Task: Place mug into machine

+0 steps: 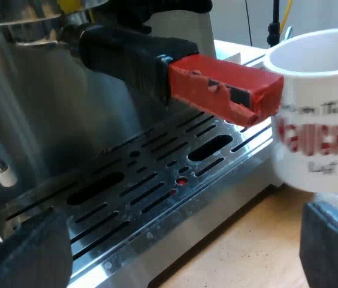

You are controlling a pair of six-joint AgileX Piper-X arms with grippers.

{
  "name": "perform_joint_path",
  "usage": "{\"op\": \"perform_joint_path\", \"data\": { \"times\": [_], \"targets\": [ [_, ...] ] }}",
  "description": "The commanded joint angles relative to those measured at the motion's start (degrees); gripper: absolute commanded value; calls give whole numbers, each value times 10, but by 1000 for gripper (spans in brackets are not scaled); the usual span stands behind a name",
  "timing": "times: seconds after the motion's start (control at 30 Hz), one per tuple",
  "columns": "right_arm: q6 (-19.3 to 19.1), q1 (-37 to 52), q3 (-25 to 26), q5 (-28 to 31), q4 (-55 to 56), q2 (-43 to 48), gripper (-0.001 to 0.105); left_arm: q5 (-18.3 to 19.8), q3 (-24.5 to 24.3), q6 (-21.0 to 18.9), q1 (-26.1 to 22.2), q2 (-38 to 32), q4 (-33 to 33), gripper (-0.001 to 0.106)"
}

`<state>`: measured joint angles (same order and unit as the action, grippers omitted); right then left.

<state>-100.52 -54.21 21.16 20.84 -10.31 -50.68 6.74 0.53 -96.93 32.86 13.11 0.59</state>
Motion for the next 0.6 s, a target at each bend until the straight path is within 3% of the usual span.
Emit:
{"op": "perform_joint_path", "data": {
  "times": [0.03, 0.6],
  "targets": [
    [3, -1, 24, 11, -77, -38, 0, -5, -1, -10, 3, 0, 14, 78],
    [1, -1, 146, 12, -196, -278, 0, -5, -1, -22, 3, 0, 14, 78]
  ]
}}
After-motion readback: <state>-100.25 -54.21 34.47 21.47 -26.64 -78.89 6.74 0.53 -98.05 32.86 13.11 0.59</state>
